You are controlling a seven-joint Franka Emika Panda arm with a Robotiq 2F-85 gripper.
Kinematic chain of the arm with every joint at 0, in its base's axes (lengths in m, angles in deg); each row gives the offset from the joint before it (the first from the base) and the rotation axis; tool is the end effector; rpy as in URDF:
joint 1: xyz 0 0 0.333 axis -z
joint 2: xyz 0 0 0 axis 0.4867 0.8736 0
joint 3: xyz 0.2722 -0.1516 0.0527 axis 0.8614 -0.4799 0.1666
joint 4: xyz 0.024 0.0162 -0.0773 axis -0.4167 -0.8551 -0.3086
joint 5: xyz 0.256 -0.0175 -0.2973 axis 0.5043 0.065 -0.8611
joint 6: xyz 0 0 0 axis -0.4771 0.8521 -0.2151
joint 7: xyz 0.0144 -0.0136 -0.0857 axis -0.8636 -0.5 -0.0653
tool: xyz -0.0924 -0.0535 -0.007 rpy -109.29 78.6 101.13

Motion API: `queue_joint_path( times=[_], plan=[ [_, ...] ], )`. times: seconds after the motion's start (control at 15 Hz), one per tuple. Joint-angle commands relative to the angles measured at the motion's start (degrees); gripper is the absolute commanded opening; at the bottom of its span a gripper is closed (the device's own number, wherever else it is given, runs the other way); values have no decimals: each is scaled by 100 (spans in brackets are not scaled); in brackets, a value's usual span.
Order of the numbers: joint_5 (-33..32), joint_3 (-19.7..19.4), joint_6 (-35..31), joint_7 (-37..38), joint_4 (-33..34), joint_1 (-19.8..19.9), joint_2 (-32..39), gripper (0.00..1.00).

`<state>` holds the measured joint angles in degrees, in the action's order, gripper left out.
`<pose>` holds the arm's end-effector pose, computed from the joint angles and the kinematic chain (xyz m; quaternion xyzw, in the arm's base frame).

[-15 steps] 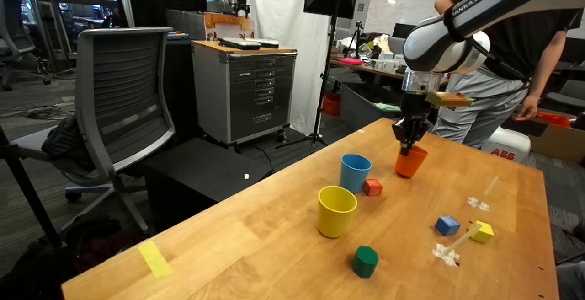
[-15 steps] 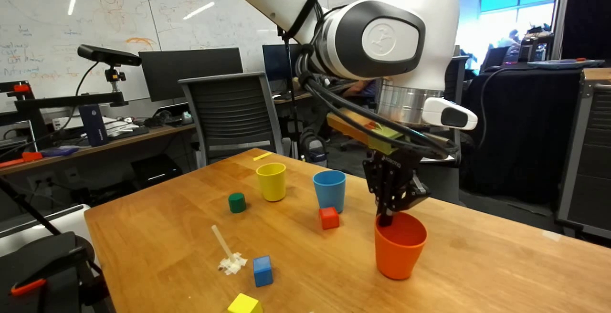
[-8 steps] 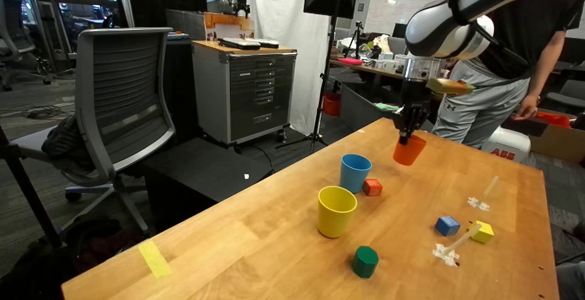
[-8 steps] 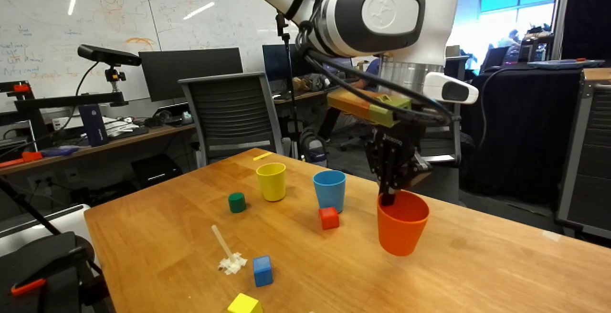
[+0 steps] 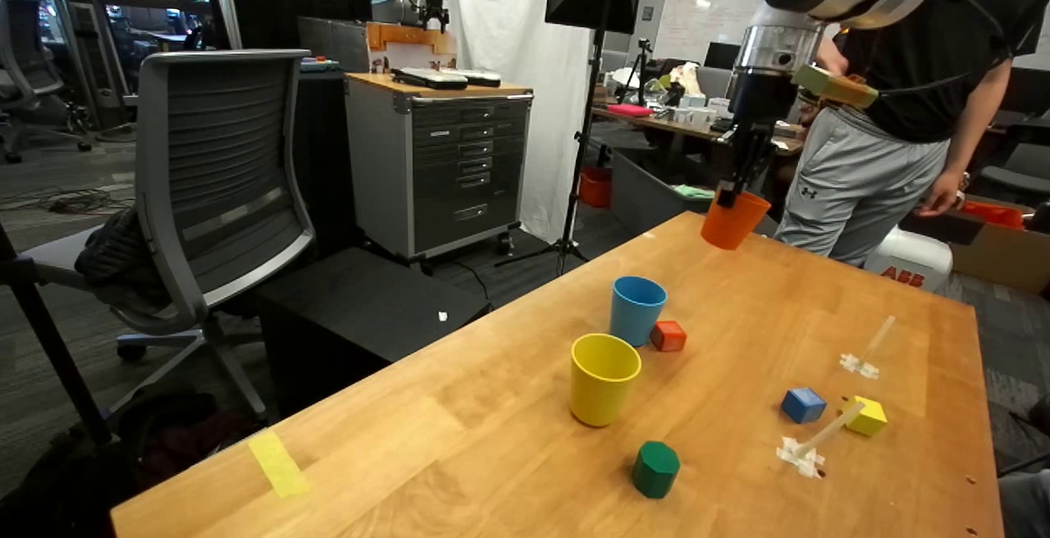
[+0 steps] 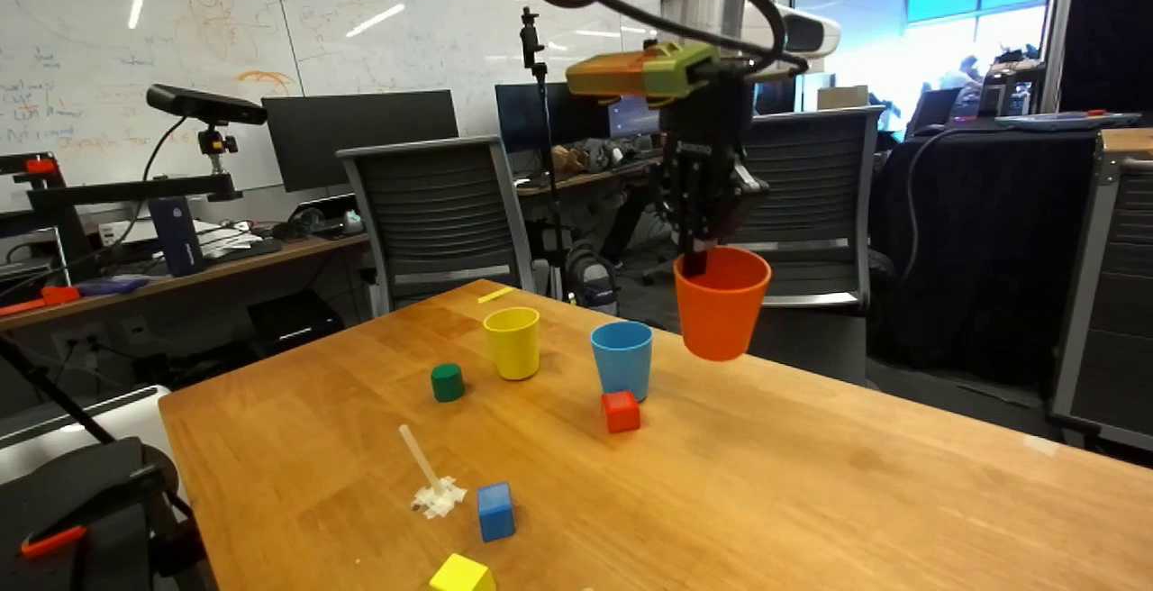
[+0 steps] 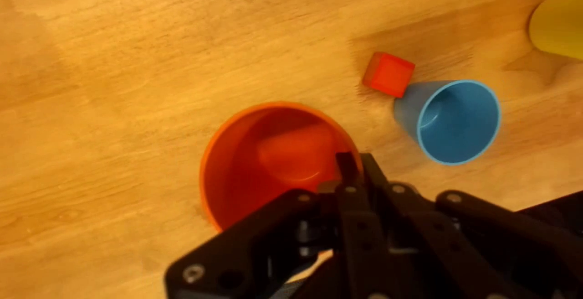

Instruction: Put the orange cup in the blue cup then put the blue and orange cup inside the yellow cup

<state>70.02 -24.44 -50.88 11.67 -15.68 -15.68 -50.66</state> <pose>0.6482 -0.2132 0.3326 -0.9944 0.0958 0.0216 0.0388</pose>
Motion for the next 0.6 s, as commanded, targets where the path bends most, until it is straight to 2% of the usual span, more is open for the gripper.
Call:
queue_joint_path(
  times=[0.0,0.27,0.53],
  plan=[
    [-78,186,-198,-297,-942,-141,-908,1],
    [11,372,-540,-654,-1584,-344,-1429,1],
    [12,530,-929,-805,-1930,-555,-1521,1]
  ],
)
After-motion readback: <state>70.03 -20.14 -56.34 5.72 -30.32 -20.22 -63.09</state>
